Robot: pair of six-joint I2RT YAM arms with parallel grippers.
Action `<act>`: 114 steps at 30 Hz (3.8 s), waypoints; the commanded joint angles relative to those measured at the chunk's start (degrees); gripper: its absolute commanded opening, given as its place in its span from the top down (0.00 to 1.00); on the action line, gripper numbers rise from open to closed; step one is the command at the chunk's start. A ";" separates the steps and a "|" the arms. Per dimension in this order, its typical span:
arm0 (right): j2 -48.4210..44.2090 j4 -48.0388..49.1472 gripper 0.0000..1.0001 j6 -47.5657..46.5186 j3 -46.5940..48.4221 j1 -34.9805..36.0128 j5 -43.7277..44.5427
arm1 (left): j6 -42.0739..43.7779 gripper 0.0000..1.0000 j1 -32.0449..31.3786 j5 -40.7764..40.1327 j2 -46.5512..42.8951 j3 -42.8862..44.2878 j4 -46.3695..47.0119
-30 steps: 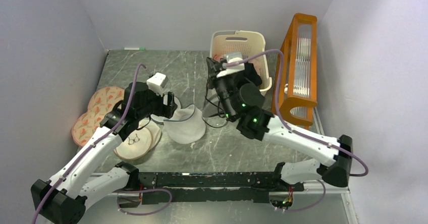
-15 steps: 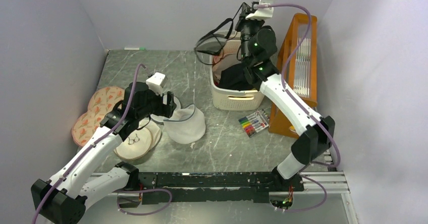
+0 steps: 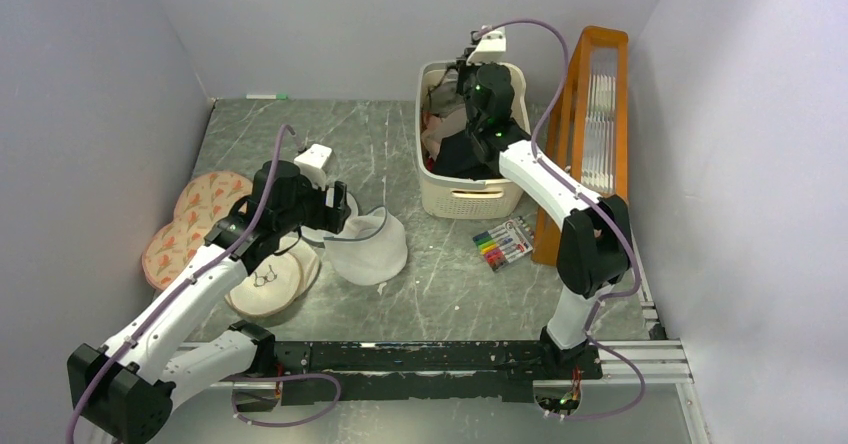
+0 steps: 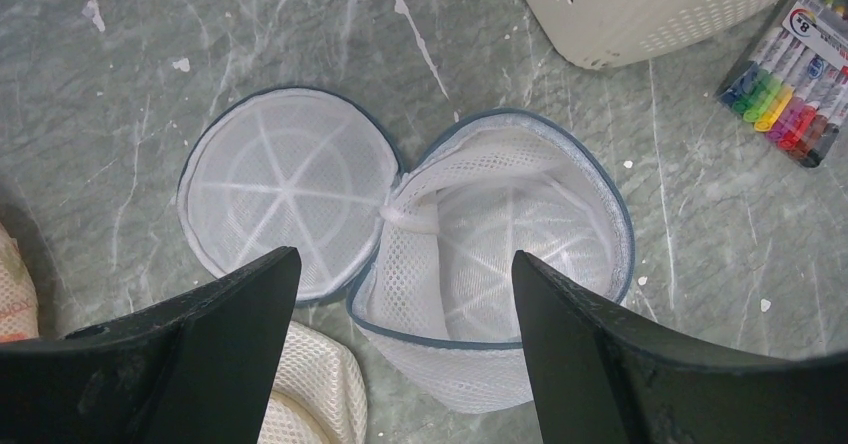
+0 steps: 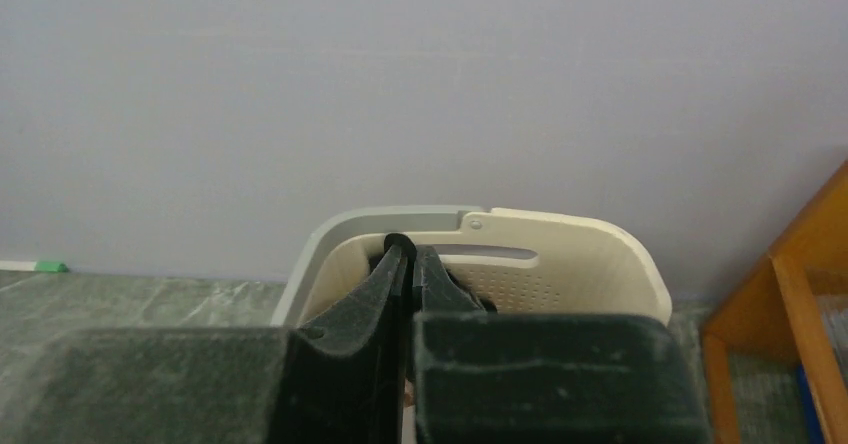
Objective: Unzip the laundry bag and remove the bra
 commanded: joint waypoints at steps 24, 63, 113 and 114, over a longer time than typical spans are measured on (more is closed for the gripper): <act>-19.03 -11.50 1.00 20.99 -30.07 -0.95 -9.62 | -0.56 0.12 -0.33 -0.57 -0.15 -0.09 0.99; -50.13 -20.48 0.44 10.37 -43.26 -0.97 -10.83 | -6.37 0.03 20.40 -7.01 18.37 1.67 -0.70; -49.54 -19.20 0.45 10.38 -45.28 -0.97 -12.45 | 5.35 0.81 16.96 -8.21 52.39 25.03 -9.68; -49.69 -19.34 0.45 10.36 -45.20 -0.97 -12.44 | 4.99 0.86 16.83 -9.11 50.52 24.66 -9.28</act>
